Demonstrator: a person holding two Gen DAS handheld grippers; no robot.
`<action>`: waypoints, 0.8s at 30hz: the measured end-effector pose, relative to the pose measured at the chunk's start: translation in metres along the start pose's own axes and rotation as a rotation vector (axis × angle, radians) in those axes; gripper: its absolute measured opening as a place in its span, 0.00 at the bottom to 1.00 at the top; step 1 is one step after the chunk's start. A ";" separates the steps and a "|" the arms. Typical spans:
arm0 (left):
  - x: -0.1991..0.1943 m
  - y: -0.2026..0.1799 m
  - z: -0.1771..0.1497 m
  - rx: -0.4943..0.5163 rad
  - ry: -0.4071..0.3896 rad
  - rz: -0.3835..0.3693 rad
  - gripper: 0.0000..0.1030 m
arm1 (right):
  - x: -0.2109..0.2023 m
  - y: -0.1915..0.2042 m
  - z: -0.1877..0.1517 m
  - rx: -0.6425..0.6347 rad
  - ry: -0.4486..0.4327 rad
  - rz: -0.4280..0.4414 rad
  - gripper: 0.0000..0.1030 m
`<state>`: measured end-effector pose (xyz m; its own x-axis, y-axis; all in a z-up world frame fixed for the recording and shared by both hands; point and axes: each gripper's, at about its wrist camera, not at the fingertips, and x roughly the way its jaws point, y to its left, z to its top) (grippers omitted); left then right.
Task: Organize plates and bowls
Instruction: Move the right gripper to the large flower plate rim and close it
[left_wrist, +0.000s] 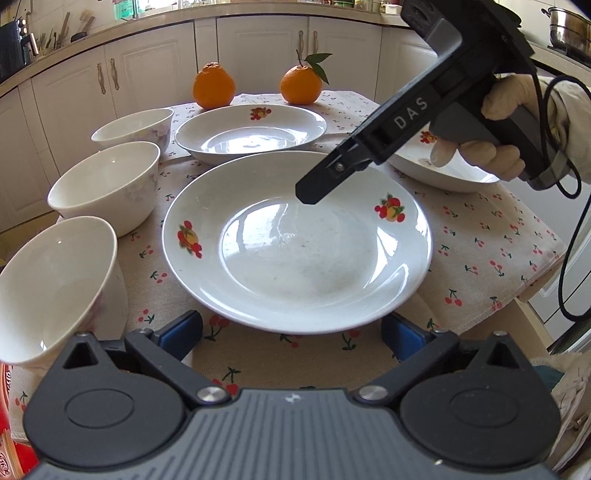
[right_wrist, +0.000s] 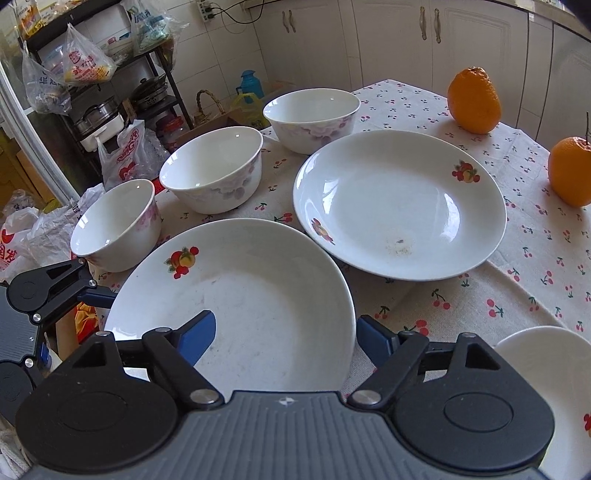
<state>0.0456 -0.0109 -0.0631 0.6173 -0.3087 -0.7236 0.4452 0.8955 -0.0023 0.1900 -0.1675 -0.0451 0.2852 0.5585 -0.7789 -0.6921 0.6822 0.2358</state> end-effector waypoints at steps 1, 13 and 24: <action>0.000 0.000 0.000 0.004 -0.001 -0.003 0.99 | 0.003 -0.001 0.002 -0.002 0.009 0.008 0.84; 0.000 0.001 0.003 0.019 -0.006 -0.016 0.89 | 0.015 -0.016 0.012 0.018 0.074 0.048 0.63; -0.001 0.001 0.007 0.032 0.008 -0.033 0.88 | 0.009 -0.014 0.009 0.025 0.071 0.042 0.63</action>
<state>0.0502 -0.0120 -0.0579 0.5972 -0.3352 -0.7287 0.4858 0.8741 -0.0039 0.2082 -0.1675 -0.0504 0.2077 0.5522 -0.8074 -0.6856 0.6710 0.2825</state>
